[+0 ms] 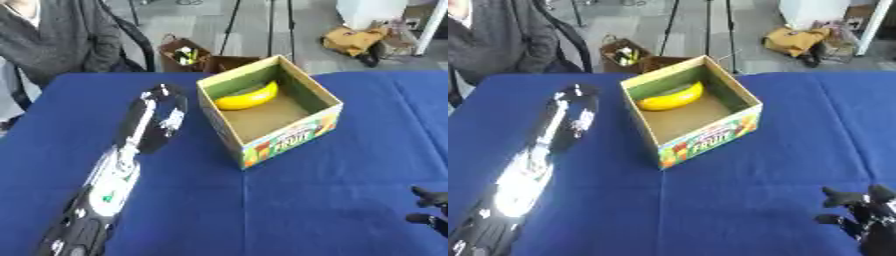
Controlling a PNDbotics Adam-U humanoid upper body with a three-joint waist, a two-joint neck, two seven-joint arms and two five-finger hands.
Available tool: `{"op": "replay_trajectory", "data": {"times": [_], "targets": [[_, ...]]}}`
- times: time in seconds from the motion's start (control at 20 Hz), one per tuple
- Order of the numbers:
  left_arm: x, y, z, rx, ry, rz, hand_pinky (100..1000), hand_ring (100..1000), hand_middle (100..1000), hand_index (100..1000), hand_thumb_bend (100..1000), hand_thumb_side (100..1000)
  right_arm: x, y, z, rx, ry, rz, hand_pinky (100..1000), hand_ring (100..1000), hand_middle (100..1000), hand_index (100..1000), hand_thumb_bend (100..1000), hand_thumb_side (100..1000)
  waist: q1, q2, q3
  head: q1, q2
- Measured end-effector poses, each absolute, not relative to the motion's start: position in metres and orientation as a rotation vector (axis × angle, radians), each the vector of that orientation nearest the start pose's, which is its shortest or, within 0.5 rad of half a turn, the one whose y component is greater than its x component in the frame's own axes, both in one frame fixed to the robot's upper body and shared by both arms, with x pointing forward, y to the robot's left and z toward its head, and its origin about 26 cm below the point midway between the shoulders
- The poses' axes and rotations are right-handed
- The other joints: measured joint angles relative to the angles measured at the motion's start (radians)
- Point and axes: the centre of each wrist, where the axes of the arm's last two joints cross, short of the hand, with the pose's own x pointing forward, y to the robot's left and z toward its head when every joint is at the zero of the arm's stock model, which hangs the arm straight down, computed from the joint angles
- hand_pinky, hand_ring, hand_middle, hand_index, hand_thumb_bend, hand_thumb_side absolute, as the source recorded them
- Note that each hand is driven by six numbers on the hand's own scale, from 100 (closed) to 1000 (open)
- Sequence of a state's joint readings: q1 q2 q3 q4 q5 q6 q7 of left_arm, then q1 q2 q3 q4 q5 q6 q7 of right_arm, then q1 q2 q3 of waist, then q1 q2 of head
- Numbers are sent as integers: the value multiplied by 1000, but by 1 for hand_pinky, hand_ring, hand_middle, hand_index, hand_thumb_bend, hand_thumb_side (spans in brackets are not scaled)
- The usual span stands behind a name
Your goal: Pick up objects on the table and place them in the box.
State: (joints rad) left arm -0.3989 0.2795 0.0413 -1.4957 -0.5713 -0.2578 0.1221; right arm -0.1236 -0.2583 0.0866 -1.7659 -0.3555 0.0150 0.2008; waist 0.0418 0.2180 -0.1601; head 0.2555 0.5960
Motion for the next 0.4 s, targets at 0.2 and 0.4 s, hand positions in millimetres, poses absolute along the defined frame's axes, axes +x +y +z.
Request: {"op": "replay_trajectory", "data": {"times": [0.2, 0.4], "targets": [[357, 282, 119, 594, -2096, -528, 729, 720, 677, 782, 168, 1000, 300, -259, 83, 379, -1821, 239, 644, 928, 558, 626, 100, 930, 0, -2, -2, 1, 1], [348, 295, 134, 249, -2093, -365, 727, 714, 669, 779, 173, 1000, 300, -258, 83, 378, -1823, 229, 641, 922, 553, 623, 100, 924, 0, -3, -1, 0, 1]]}}
